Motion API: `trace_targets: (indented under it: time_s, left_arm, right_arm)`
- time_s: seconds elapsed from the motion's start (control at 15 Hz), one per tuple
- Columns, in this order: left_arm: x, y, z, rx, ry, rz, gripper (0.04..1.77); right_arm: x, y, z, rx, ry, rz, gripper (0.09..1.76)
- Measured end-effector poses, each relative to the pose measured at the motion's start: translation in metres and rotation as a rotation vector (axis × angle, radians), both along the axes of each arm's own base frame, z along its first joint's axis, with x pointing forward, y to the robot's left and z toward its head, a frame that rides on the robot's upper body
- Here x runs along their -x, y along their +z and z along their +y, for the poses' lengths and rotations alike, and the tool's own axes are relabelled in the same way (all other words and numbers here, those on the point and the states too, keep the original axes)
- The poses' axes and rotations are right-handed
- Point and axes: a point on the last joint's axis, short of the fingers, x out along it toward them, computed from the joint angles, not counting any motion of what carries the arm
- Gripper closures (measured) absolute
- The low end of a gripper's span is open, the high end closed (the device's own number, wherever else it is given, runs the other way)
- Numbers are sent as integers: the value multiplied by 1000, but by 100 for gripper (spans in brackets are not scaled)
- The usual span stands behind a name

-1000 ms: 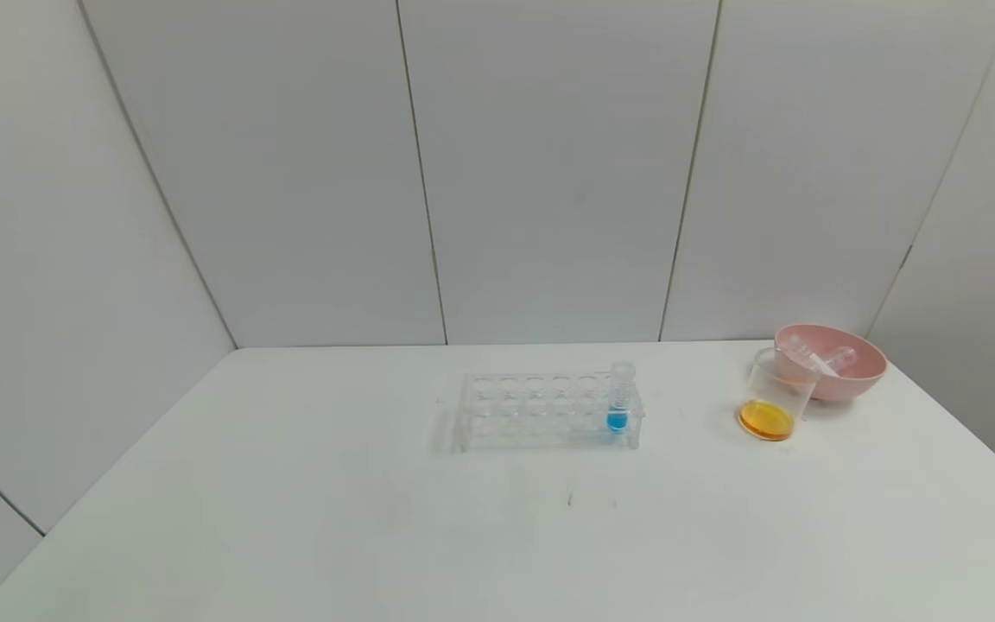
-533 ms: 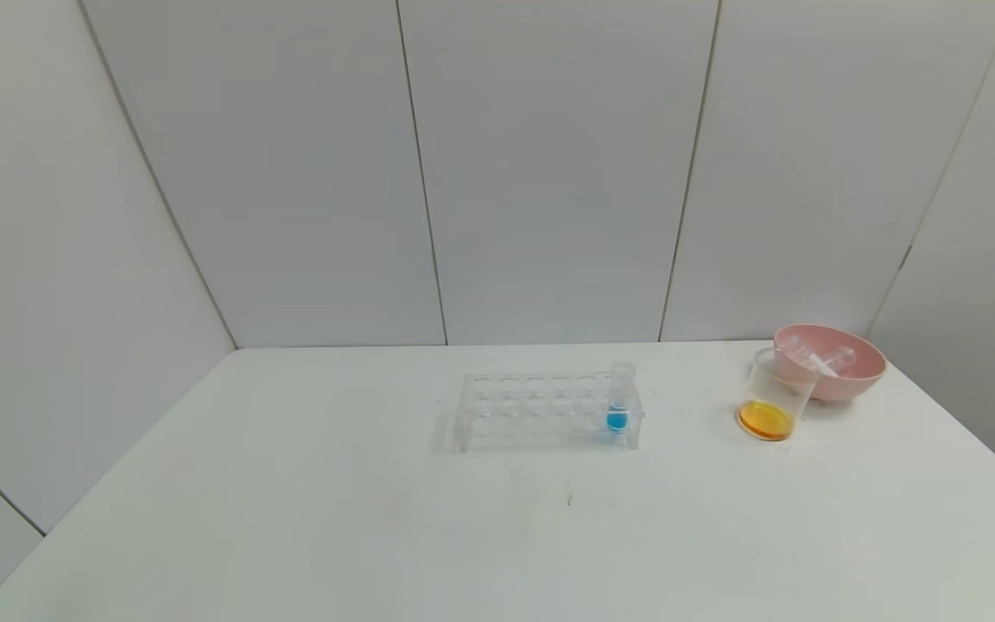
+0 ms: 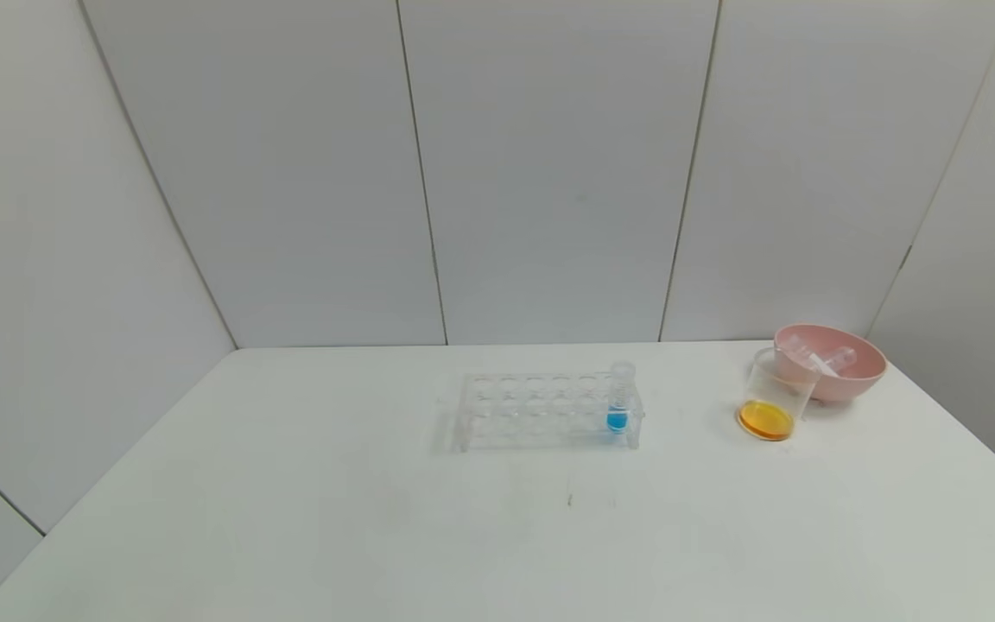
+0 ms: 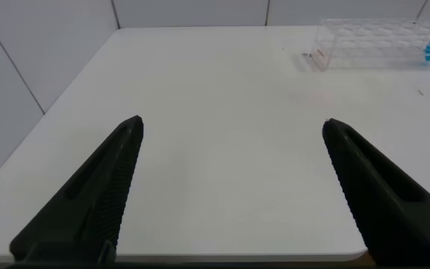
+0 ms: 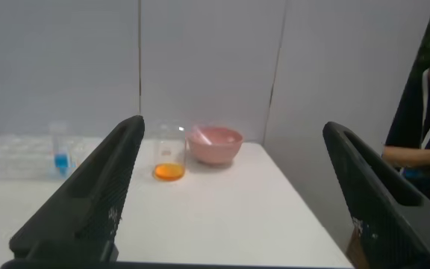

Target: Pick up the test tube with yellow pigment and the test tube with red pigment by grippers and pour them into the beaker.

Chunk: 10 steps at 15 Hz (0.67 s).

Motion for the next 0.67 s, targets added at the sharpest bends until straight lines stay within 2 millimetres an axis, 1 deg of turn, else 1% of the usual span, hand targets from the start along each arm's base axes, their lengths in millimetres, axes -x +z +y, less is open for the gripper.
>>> trace_targets:
  time_s: [0.13,0.27,0.47,0.6,0.67]
  left_arm:
    - [0,0,0,0,0,0,9]
    - [0,0,0,0,0,0,9]
    - [0,0,0,0,0,0,9]
    - [0,0,0,0,0,0,9]
    - [0,0,0,0,0,0,9]
  right_arm:
    - [-10,-24,0,-35,29,126,14]
    - [-13,-37,1,-44,40,228,14]
    - [-14,-44,3,-39,119,295,14]
    - [-14,-53,3,-36,151,384,14]
    - [-14,-52,3,-41,152,376,14]
